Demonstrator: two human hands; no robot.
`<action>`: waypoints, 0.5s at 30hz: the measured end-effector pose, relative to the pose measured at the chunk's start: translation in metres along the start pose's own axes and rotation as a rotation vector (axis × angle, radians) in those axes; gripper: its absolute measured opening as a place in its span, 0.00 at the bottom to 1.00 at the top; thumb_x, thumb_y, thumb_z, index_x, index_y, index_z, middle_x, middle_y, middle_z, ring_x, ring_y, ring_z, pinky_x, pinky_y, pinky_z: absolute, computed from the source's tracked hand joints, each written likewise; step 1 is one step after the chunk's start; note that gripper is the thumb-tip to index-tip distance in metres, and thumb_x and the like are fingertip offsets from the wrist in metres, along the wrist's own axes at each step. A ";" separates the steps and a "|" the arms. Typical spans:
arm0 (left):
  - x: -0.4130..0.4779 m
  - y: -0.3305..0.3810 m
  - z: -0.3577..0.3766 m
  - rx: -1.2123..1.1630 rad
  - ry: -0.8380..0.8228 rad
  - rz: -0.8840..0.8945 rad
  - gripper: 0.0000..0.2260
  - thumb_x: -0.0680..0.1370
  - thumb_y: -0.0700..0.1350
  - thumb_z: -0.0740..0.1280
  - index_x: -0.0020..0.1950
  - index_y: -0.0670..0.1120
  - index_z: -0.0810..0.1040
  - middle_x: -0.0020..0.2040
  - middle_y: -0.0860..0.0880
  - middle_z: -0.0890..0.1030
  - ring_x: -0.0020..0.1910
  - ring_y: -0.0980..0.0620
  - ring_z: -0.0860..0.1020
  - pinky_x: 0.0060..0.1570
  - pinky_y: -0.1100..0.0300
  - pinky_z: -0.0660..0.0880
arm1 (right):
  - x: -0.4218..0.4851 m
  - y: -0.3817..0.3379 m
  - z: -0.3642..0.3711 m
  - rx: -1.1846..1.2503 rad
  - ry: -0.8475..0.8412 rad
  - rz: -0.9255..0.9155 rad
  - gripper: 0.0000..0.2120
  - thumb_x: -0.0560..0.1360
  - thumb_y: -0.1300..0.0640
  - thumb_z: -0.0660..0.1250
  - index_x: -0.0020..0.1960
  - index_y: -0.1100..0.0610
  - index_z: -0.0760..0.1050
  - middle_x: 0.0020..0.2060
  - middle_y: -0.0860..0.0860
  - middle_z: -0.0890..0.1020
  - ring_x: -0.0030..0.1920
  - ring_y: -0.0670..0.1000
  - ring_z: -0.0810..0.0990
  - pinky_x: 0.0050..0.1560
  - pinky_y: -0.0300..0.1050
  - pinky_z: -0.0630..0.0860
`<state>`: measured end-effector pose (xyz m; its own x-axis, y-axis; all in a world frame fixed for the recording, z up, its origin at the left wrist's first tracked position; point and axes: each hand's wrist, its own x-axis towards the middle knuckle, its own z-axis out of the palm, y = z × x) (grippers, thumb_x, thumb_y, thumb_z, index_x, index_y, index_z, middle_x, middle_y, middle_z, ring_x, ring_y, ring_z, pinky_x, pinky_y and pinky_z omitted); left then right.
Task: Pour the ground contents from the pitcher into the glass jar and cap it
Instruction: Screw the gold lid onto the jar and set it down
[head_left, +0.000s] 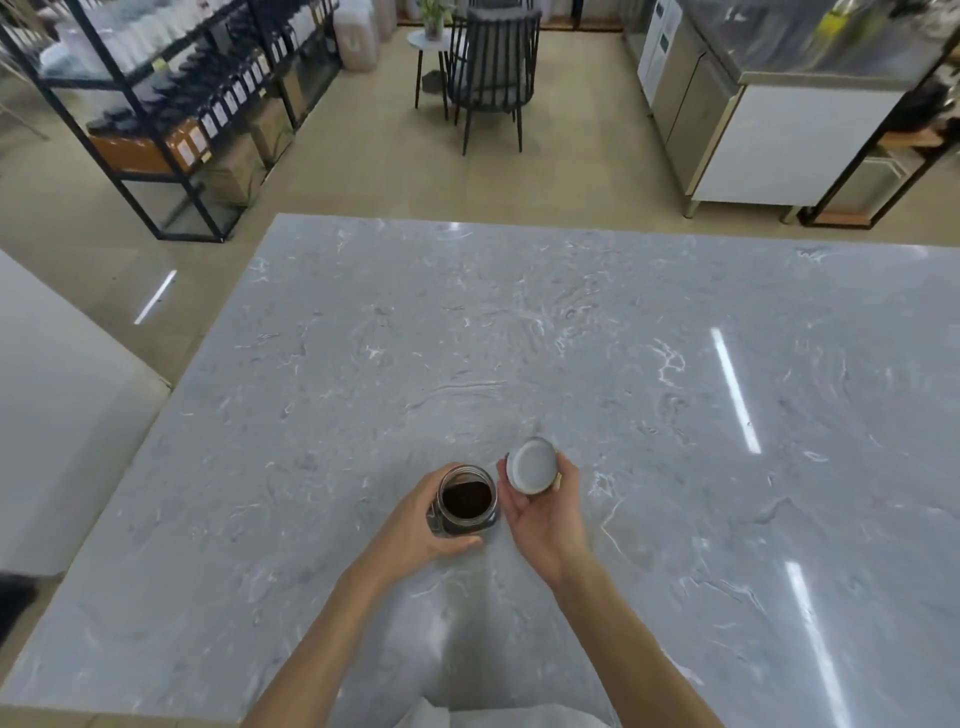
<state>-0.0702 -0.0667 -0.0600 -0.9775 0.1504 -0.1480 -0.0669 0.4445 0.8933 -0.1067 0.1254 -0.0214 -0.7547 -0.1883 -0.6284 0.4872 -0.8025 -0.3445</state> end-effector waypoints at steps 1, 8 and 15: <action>-0.001 0.001 0.002 0.006 -0.006 0.000 0.41 0.67 0.56 0.84 0.76 0.55 0.69 0.71 0.58 0.76 0.70 0.60 0.74 0.72 0.55 0.72 | -0.001 0.006 -0.006 0.083 0.012 0.022 0.21 0.77 0.48 0.67 0.66 0.56 0.73 0.61 0.56 0.78 0.62 0.56 0.78 0.70 0.47 0.71; -0.010 0.005 0.011 0.003 -0.003 0.006 0.38 0.66 0.53 0.84 0.73 0.59 0.70 0.67 0.61 0.78 0.68 0.60 0.76 0.69 0.58 0.73 | -0.011 0.004 -0.022 0.149 -0.073 0.062 0.22 0.73 0.52 0.69 0.64 0.60 0.73 0.62 0.58 0.77 0.63 0.57 0.78 0.72 0.49 0.69; -0.008 0.005 0.013 -0.087 -0.025 -0.051 0.38 0.65 0.57 0.85 0.70 0.65 0.71 0.65 0.61 0.80 0.64 0.60 0.80 0.64 0.54 0.78 | -0.039 -0.027 0.015 -1.499 -0.474 -0.539 0.35 0.71 0.55 0.78 0.73 0.48 0.66 0.64 0.47 0.77 0.64 0.46 0.77 0.65 0.41 0.74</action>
<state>-0.0602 -0.0539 -0.0600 -0.9671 0.1517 -0.2041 -0.1350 0.3741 0.9175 -0.0967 0.1460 0.0230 -0.8868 -0.4576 -0.0655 -0.1061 0.3395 -0.9346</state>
